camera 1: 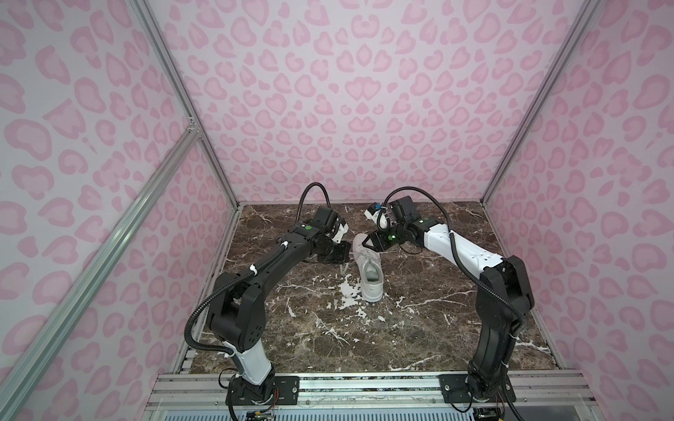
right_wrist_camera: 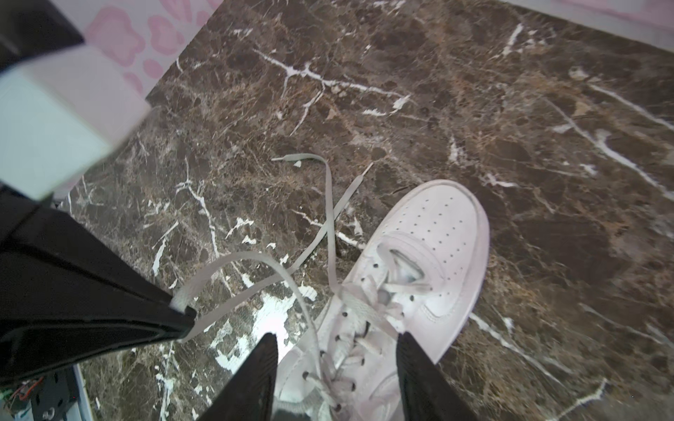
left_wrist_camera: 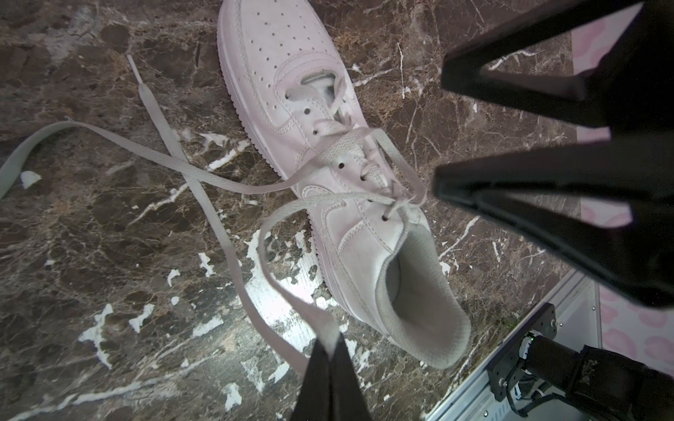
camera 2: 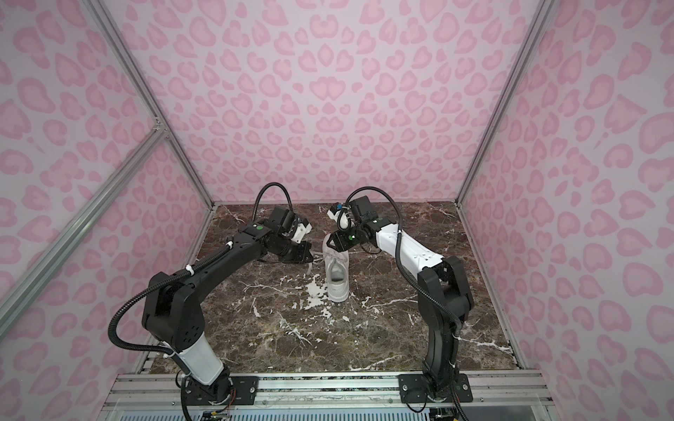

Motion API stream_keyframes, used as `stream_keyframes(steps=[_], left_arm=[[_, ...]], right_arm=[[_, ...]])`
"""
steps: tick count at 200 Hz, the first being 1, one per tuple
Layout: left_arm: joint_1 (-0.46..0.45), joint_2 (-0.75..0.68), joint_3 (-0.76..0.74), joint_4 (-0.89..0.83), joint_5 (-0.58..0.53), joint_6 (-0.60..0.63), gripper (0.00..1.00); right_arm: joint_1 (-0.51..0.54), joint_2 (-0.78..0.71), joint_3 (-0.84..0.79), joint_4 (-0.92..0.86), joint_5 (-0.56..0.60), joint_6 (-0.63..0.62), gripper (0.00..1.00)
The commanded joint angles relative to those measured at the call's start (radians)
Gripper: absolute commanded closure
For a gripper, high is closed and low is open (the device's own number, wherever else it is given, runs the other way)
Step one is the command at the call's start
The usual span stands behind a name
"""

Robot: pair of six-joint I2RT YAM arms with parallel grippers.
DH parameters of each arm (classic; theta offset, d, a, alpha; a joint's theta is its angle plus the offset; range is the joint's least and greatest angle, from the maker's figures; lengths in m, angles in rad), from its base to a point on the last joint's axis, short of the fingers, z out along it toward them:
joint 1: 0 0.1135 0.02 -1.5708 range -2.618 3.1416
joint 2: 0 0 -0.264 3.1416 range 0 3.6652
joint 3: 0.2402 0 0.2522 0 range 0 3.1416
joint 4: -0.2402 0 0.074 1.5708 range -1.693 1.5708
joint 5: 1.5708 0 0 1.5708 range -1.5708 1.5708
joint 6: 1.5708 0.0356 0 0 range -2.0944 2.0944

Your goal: Tie the shoes

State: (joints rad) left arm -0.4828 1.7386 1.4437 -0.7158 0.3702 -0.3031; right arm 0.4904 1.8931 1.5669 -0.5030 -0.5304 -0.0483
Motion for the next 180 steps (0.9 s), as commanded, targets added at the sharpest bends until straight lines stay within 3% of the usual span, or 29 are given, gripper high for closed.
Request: stream_keyframes(steps=[1,180], left_arm=[[0.001,-0.014,0.016,-0.028,0.014,0.005,0.96],[0.003,-0.033,0.059,-0.031,0.049,-0.018,0.95]], right_arm=[[0.019,0.023,0.013,-0.033,0.014,-0.054,0.45],[0.073,0.159,0.106,0.010,0.111,-0.022,0.42]])
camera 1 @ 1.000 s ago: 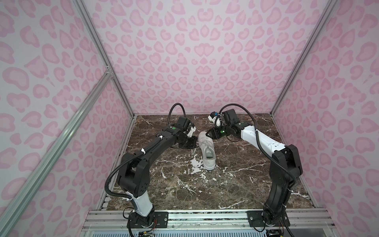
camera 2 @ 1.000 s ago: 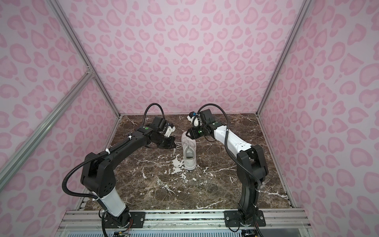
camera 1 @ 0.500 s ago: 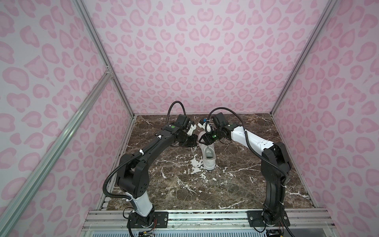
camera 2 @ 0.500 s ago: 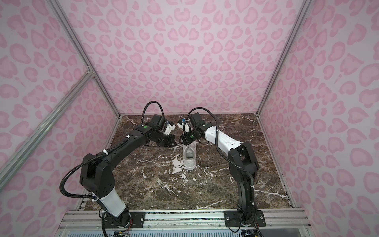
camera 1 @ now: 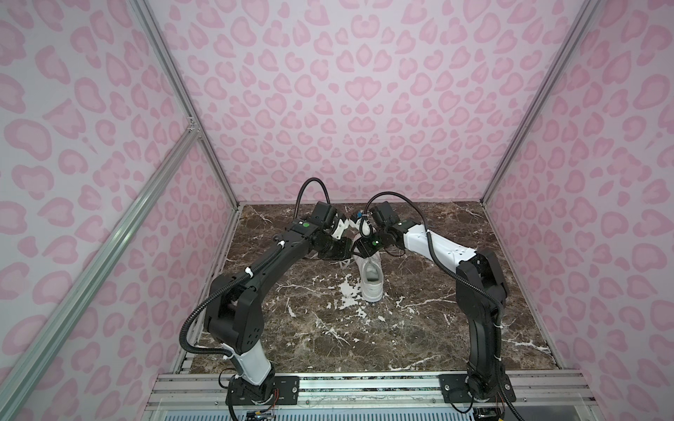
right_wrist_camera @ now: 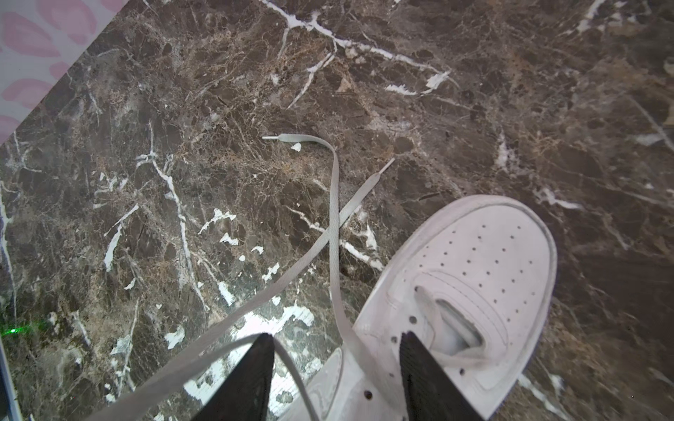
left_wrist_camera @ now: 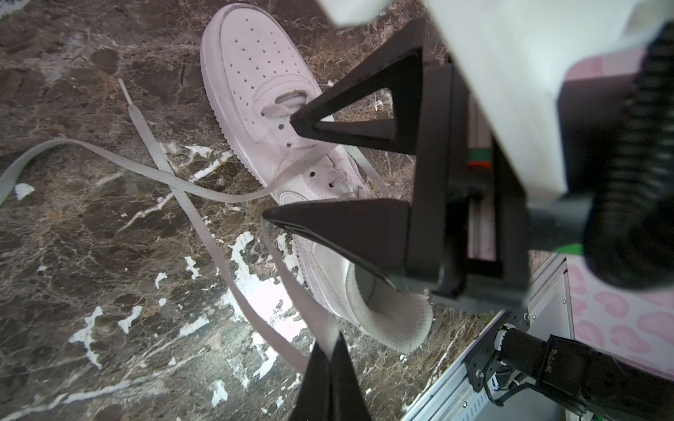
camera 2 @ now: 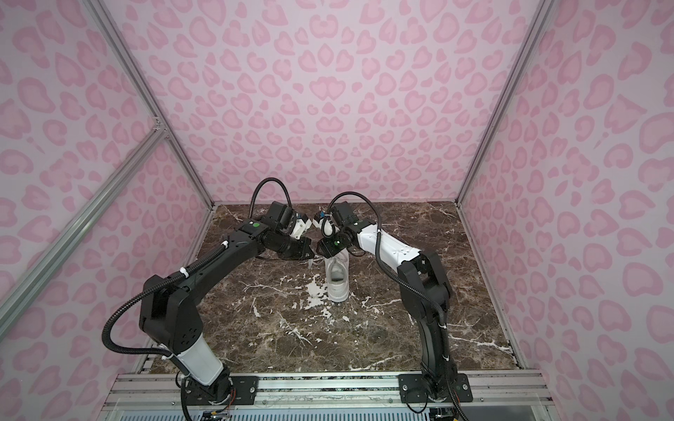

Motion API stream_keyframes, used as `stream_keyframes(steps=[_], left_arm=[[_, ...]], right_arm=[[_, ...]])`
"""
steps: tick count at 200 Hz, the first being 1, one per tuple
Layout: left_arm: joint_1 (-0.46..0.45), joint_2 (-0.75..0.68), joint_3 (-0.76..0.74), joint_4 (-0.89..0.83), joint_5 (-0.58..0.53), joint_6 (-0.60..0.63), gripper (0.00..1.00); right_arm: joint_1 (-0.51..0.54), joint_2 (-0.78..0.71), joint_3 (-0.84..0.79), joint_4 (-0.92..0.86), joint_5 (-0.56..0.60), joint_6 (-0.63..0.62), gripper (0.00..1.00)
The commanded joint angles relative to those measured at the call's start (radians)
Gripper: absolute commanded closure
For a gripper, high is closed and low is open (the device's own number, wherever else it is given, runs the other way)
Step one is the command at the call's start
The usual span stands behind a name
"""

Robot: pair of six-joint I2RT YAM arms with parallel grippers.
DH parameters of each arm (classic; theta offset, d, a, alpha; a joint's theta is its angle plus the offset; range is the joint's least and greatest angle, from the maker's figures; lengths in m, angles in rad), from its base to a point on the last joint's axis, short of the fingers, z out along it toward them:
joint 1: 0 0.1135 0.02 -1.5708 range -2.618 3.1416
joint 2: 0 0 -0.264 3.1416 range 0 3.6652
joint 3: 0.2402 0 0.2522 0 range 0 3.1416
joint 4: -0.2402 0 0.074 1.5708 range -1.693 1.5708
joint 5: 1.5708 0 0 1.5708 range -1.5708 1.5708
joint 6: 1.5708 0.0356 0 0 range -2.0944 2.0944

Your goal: Tie the shoes

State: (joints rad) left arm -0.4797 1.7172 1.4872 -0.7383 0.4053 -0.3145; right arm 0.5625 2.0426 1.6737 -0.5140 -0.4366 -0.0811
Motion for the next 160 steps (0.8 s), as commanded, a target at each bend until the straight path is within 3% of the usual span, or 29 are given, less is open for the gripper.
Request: stream_keyframes(steps=[1,71,98,129,160], left_arm=[[0.001,-0.012,0.016,-0.009,0.015,-0.006,0.95],[0.001,-0.008,0.017,0.001,0.024,-0.016,0.95],[0.006,0.005,0.024,-0.005,0.023,-0.012,0.95],[0.015,0.019,0.028,-0.018,0.017,0.006,0.95],[0.021,0.014,0.029,-0.011,0.023,0.004,0.95]], right_arm=[[0.001,0.010,-0.001,0.022,0.018,0.011,0.42],[-0.001,0.017,-0.002,0.043,0.013,0.025,0.42],[-0.030,-0.052,-0.090,0.097,-0.040,0.041,0.42],[-0.045,-0.133,-0.179,0.131,-0.090,-0.008,0.42],[-0.038,-0.124,-0.180,0.125,-0.100,-0.042,0.42]])
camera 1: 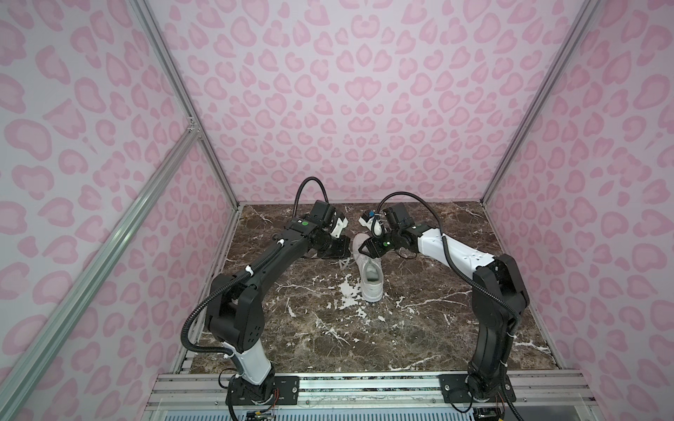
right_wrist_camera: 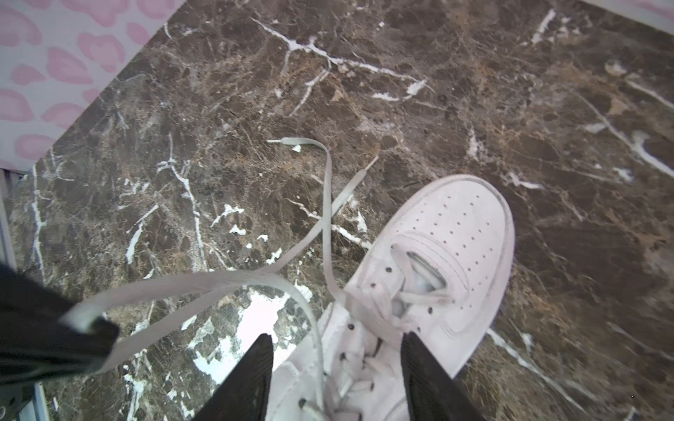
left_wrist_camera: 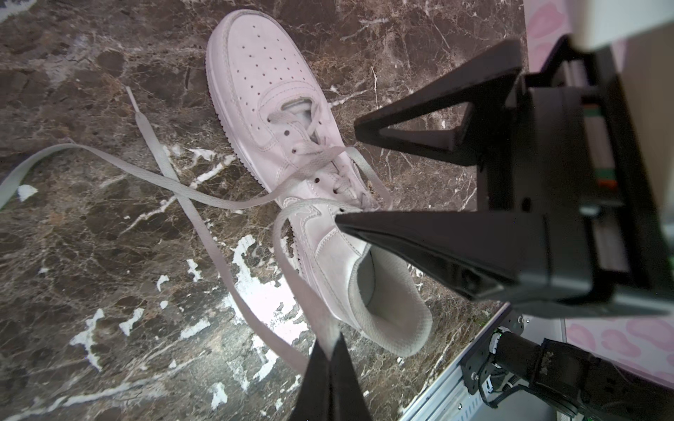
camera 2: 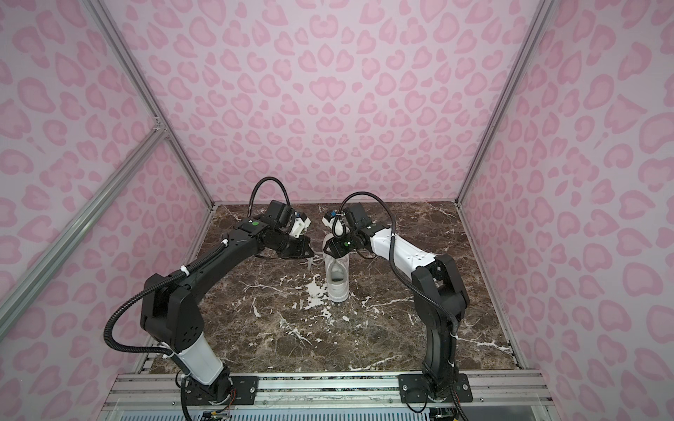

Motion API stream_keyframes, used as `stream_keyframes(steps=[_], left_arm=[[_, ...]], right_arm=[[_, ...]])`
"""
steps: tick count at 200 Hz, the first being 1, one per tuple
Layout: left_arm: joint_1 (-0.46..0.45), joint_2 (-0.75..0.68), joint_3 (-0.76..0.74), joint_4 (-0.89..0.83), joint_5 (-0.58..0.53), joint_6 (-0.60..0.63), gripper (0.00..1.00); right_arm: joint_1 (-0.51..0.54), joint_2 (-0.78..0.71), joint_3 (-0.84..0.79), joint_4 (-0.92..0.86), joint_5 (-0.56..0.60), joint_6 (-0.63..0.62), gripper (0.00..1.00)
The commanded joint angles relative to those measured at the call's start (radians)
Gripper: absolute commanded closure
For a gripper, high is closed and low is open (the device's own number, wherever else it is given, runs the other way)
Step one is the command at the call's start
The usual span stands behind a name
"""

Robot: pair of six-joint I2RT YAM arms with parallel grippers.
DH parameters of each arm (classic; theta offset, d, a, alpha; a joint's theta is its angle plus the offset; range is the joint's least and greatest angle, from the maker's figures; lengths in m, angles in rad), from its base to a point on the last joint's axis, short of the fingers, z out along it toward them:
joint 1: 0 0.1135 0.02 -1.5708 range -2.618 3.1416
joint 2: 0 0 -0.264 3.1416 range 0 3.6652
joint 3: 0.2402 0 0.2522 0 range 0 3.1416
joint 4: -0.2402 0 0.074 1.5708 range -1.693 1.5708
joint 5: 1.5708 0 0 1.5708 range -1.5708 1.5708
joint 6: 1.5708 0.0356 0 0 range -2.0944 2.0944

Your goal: Tie the shoes

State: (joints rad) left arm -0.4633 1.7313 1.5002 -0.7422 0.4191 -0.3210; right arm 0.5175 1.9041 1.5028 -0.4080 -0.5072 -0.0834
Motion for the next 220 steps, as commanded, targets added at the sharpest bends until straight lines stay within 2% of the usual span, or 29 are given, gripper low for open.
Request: stream_keyframes(steps=[1,44,76,119,167,220], left_arm=[[0.005,0.000,0.016,-0.007,0.009,0.010,0.95],[0.005,-0.006,0.025,-0.005,0.023,0.003,0.95],[0.004,-0.012,0.022,-0.008,0.024,0.001,0.95],[0.005,-0.024,-0.008,0.004,0.044,-0.015,0.95],[-0.014,-0.020,-0.052,0.037,0.072,-0.053,0.95],[-0.026,0.055,-0.032,0.075,0.089,-0.062,0.94]], right_arm=[[0.009,0.015,-0.009,0.019,-0.030,-0.041,0.42],[0.030,0.074,-0.001,0.088,-0.039,-0.062,0.42],[0.043,0.139,0.083,0.043,-0.029,-0.085,0.42],[0.043,0.142,0.084,0.123,0.075,0.018,0.43],[0.038,0.075,-0.009,0.262,0.168,0.140,0.43],[0.000,0.070,-0.072,0.269,0.219,0.214,0.43]])
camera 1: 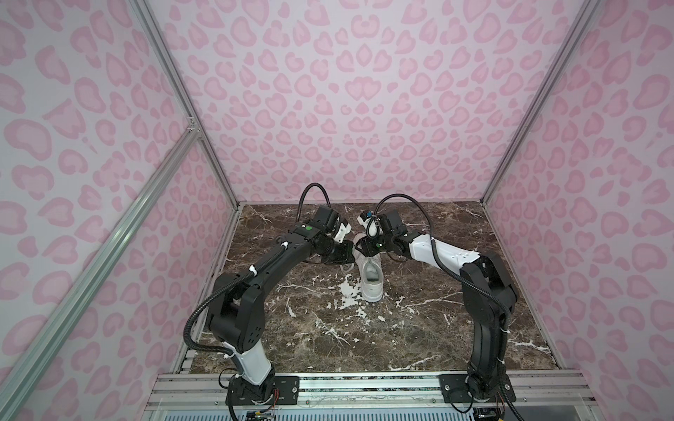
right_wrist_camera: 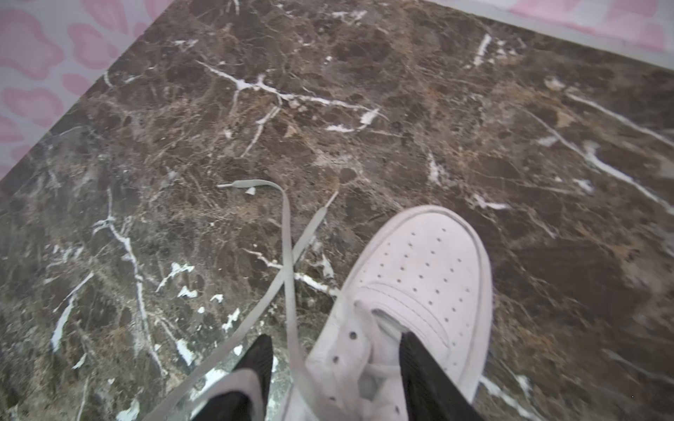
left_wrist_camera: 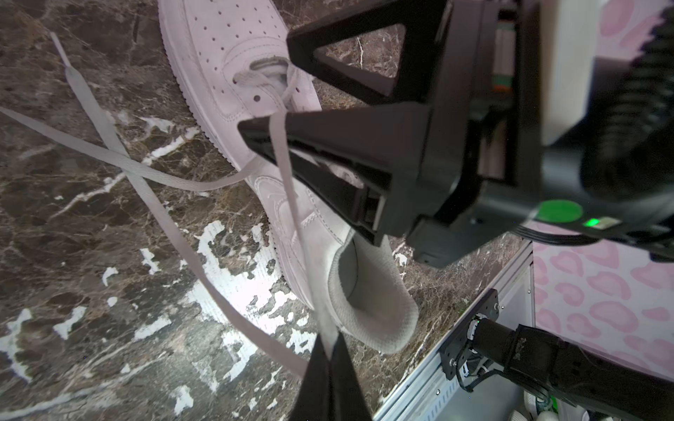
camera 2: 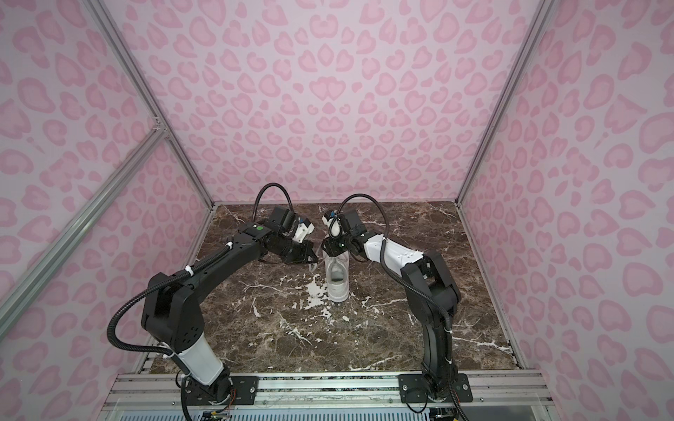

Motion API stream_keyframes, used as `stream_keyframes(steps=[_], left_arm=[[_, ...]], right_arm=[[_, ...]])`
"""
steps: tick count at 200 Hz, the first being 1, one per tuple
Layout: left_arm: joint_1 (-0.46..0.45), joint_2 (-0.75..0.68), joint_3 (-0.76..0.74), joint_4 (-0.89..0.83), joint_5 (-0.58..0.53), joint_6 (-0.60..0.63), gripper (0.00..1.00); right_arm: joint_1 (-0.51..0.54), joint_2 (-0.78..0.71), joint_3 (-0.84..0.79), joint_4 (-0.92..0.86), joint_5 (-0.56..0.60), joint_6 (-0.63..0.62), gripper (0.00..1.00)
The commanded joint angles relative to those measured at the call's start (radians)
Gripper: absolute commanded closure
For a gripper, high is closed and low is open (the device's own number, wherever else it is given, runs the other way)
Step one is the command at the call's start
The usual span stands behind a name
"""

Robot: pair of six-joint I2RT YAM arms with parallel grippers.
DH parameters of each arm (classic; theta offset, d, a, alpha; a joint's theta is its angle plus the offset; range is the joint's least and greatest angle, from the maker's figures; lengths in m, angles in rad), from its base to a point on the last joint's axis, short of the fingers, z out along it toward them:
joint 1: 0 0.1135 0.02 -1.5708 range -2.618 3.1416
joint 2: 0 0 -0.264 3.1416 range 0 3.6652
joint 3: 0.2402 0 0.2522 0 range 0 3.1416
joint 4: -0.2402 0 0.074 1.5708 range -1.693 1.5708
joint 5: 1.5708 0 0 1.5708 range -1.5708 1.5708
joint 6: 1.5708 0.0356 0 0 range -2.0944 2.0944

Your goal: Tie the shoes

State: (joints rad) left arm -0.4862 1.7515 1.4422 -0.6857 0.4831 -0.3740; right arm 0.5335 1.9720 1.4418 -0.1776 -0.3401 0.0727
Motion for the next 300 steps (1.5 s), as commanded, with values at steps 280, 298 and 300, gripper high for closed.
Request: stream_keyframes(steps=[280,298,300], left_arm=[[0.026,0.196,-0.011,0.056,-0.194,-0.010,0.77],[0.027,0.235,0.014,0.070,-0.196,-0.014,0.88],[0.027,0.238,0.018,0.073,-0.195,-0.014,0.89]], right_arm=[[-0.102,0.073,0.002,0.009,-0.004,0.190,0.44],[-0.102,0.069,-0.004,0.010,-0.007,0.190,0.44],[-0.102,0.068,-0.004,0.009,-0.007,0.190,0.44]])
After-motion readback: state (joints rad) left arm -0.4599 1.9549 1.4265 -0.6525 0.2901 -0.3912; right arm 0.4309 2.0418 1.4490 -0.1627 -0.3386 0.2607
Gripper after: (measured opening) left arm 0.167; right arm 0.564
